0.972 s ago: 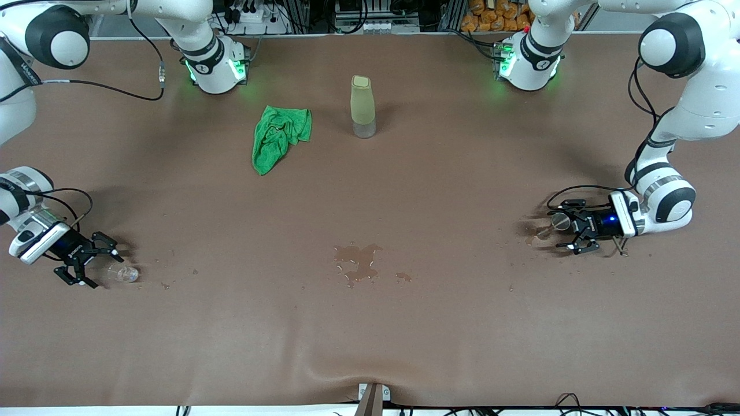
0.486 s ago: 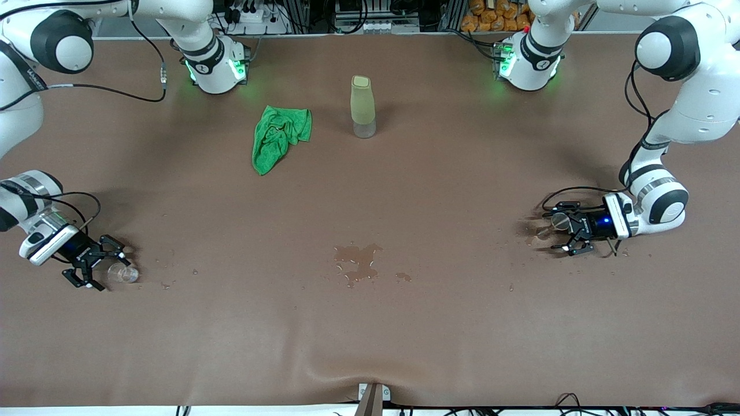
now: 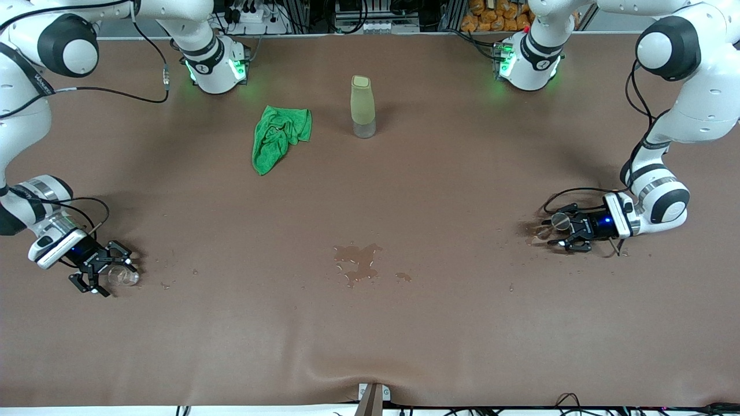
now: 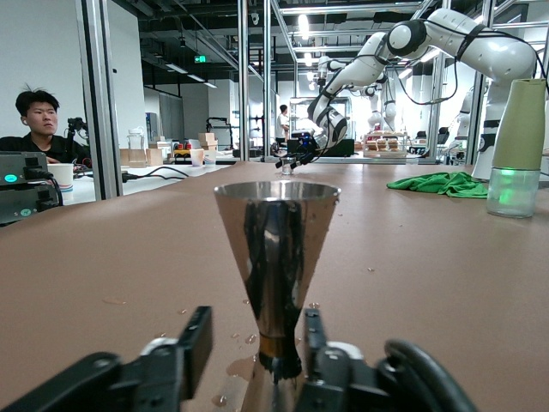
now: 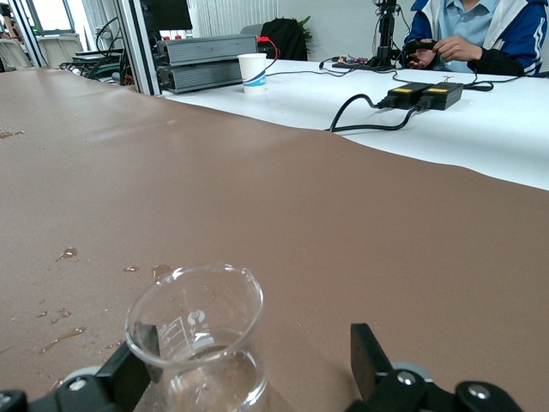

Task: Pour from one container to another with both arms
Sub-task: 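Grasp the glass beaker with the right gripper and lift both cups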

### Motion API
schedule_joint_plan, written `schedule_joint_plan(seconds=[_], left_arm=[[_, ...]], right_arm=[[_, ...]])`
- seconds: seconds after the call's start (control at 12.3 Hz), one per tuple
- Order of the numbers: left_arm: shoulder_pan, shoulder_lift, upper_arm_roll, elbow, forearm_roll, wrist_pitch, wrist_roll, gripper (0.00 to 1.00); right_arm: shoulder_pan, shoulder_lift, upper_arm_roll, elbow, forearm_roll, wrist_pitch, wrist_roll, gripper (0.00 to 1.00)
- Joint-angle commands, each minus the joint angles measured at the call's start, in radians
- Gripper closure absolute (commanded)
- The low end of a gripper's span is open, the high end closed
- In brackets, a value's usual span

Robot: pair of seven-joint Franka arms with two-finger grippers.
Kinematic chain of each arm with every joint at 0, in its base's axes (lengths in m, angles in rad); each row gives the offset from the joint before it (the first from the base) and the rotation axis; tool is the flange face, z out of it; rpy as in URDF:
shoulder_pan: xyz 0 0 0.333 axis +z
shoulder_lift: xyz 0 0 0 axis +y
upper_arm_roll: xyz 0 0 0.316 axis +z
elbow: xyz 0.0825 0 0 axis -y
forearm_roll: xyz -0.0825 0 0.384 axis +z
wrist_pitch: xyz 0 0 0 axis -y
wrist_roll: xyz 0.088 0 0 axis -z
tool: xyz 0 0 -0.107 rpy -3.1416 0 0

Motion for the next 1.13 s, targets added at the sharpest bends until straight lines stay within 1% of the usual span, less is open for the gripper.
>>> schedule_joint_plan(seconds=[0.0,0.08,0.16,0.24,0.32,0.41,0.73,0.97,1.05], left_arm=[[-0.003,-0.002,0.006,0.0,-0.011,0.007,0.02,0.63],[-0.003,-0.002,0.004,-0.002,-0.013,0.007,0.018,0.69],[-0.005,-0.003,0.004,-0.003,-0.013,0.007,0.014,0.71],[-0.006,-0.003,0.004,-0.003,-0.013,0.008,0.012,0.79],[-0.006,-0.005,0.004,-0.002,-0.014,0.01,0.009,0.93],[-0.006,-0.006,0.004,0.0,-0.014,0.011,0.003,1.0],[-0.02,-0.032,0.0,0.003,-0.022,0.016,-0.058,1.0],[-0.025,-0.067,-0.003,0.005,-0.024,0.019,-0.147,1.0],[-0.026,-0.081,-0.005,0.006,-0.024,0.019,-0.173,1.0]], right_arm=[[0.003,0.024,0.001,0.01,0.049,-0.007,-0.05,0.0],[0.002,0.025,0.013,0.009,0.087,-0.007,-0.083,0.0],[-0.001,0.028,0.018,0.01,0.106,-0.008,-0.109,0.0],[-0.001,0.03,0.018,0.01,0.12,-0.023,-0.113,0.0],[0.0,0.031,0.018,0.012,0.132,-0.037,-0.114,0.0],[0.0,0.034,0.018,0.012,0.141,-0.046,-0.114,0.0],[0.0,0.054,0.018,0.015,0.144,-0.047,-0.116,0.0],[0.003,0.073,0.018,0.015,0.181,-0.047,-0.151,0.0],[0.003,0.073,0.018,0.015,0.181,-0.047,-0.151,0.0]])
